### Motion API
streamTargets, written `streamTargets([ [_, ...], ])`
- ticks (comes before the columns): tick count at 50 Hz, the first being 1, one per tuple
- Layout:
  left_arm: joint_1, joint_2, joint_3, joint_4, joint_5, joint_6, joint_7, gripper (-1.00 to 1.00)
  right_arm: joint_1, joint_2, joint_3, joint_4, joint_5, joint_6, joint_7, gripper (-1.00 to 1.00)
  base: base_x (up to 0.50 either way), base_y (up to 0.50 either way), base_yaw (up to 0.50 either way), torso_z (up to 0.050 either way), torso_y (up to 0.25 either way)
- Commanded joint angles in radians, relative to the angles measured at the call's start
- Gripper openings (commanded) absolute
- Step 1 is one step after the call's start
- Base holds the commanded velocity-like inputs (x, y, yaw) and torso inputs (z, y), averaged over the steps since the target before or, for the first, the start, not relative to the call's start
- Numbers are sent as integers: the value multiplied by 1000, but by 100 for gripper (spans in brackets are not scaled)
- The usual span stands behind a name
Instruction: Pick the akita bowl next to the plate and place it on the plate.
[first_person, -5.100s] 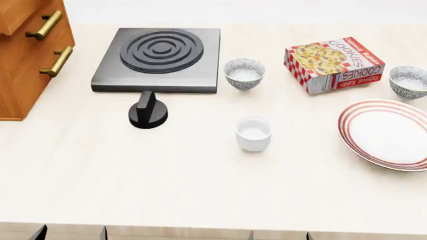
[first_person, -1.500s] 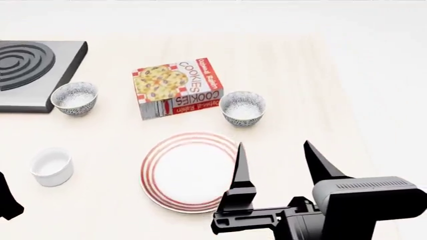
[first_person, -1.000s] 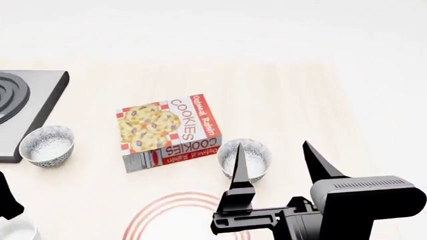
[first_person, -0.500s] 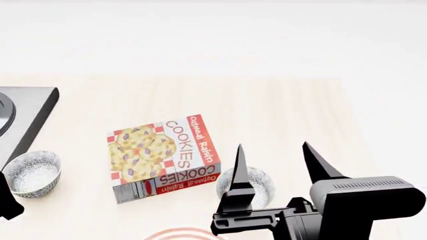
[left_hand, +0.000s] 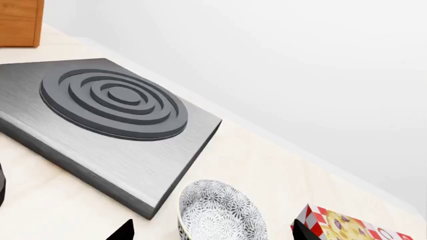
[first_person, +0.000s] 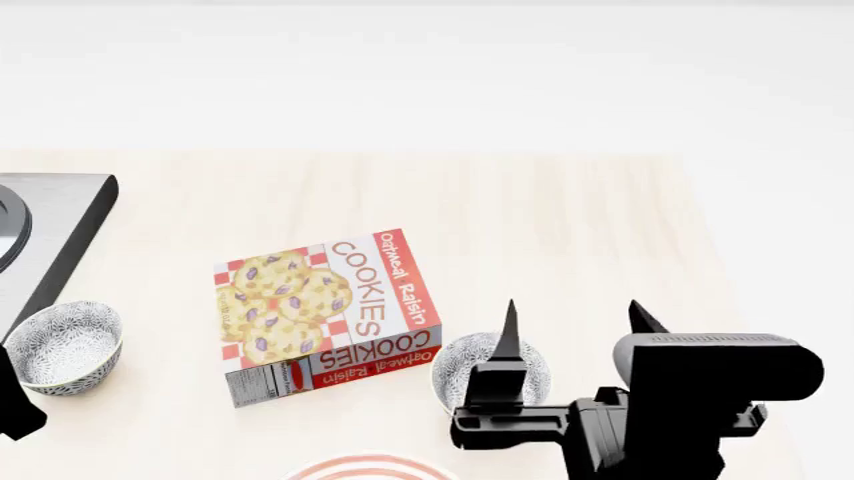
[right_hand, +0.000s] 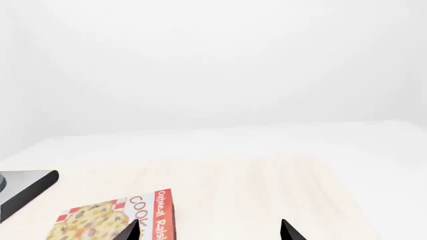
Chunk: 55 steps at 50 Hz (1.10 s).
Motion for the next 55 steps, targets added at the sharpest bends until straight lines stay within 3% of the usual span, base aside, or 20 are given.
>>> streamTargets([
  [1,1,-3,-1,6,-10,-5,-9,100,116,4,19,96,51,177,45,100,0,0,0,0,0],
  [26,-4,-7,9,-14,-7,12,-8,100,462,-10,-87,503,46,410,24,100,0,0,0,0,0],
  [37,0,-11,13,3,-12,5,-18,100,628,-36,-153,861,-19,306,-61,100,0,0,0,0,0],
  [55,0,-11,14,-12,-16,18,-15,100,767,-80,-222,1167,-65,230,-149,100,0,0,0,0,0],
])
